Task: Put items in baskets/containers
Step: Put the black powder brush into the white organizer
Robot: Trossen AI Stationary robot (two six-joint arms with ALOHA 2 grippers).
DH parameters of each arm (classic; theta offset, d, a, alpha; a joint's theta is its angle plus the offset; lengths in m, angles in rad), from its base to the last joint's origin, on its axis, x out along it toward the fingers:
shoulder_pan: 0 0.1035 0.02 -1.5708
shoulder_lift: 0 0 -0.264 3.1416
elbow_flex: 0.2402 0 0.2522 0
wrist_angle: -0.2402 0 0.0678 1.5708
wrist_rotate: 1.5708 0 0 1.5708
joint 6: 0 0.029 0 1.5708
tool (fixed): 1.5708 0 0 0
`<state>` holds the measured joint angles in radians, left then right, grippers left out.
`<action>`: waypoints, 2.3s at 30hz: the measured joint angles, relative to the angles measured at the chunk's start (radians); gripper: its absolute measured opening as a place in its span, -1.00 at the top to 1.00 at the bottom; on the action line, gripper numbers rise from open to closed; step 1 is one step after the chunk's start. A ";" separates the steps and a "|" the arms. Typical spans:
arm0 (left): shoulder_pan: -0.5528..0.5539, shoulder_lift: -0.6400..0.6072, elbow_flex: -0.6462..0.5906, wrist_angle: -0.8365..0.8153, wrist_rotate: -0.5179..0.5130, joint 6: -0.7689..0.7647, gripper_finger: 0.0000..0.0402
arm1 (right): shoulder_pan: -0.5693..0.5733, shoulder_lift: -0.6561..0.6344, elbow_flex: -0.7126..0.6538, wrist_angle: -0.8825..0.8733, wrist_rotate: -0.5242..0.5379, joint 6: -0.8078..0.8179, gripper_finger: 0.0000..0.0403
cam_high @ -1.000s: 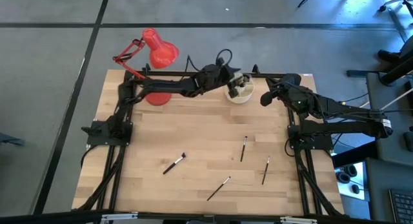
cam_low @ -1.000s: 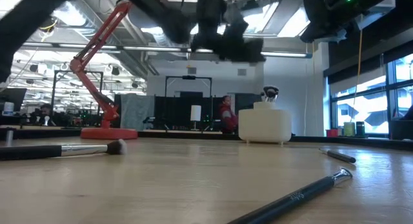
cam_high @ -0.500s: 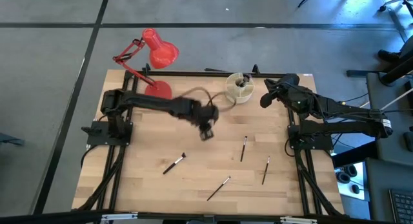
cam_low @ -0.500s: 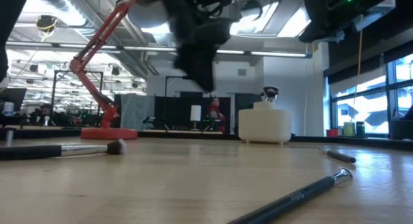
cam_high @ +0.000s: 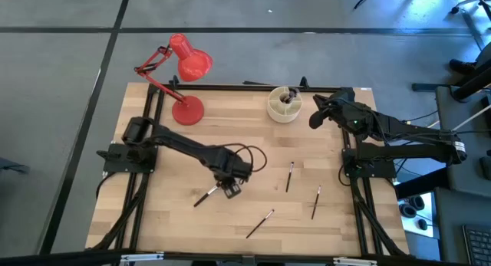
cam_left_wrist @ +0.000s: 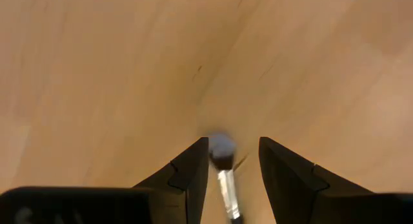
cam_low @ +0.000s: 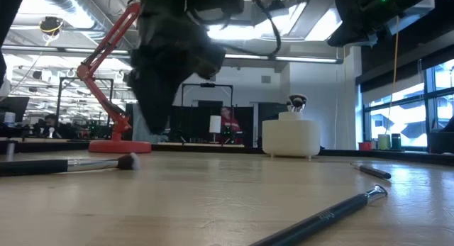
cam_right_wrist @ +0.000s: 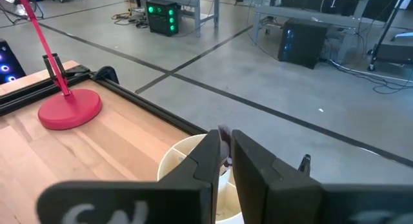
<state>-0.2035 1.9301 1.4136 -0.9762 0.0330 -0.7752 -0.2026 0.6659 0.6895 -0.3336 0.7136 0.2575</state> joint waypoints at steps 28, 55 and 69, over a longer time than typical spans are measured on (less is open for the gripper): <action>-0.109 0.085 0.000 -0.052 -0.171 -0.119 0.97 | 0.068 0.049 0.000 0.000 -0.010 0.106 0.79; -0.056 0.085 -0.003 -0.044 -0.124 -0.059 0.13 | 0.115 0.050 0.000 0.001 0.001 0.099 0.79; -0.035 0.112 -0.004 -0.055 -0.118 -0.061 0.71 | 0.115 0.050 -0.001 0.000 -0.008 0.099 0.79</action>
<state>-0.2390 2.0426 1.4094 -1.0312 -0.0848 -0.8363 -0.0872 0.7162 0.6888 -0.3338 0.7056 0.3569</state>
